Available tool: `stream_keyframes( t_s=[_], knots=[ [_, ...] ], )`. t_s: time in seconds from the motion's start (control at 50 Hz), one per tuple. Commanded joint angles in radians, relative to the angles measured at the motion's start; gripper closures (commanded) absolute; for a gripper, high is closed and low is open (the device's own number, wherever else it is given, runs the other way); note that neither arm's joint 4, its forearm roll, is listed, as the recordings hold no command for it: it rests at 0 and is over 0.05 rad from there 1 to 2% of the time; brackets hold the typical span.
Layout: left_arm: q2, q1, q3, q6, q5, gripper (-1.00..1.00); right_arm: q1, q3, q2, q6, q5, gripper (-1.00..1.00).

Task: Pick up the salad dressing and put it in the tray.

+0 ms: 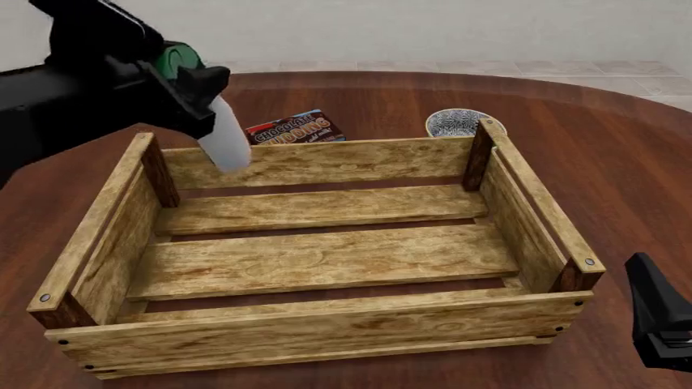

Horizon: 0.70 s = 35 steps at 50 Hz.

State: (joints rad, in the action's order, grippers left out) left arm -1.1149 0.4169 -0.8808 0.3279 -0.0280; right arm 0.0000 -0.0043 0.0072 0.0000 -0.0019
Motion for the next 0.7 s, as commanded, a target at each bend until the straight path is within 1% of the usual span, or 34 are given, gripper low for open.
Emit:
stream_keyframes(
  t_s=[0.02,0.1,0.36,0.44,0.7],
  knots=[
    [-0.073,0.082,0.003,0.040,0.055,1.00,0.000,0.000,0.000,0.000,0.000,-1.00],
    [-0.098,0.098,0.015,0.059,0.082,1.00,0.000,0.000,0.000,0.000,0.000,-1.00],
    [-0.240,0.181,0.009,0.063,0.164,1.00,0.000,0.000,0.000,0.000,0.000,-1.00],
    [-0.303,0.200,0.007,0.064,0.195,1.00,0.000,0.000,0.000,0.000,0.000,-1.00],
    [-0.417,0.223,0.007,0.064,0.251,1.00,0.000,0.000,0.000,0.000,0.000,-1.00]
  ],
)
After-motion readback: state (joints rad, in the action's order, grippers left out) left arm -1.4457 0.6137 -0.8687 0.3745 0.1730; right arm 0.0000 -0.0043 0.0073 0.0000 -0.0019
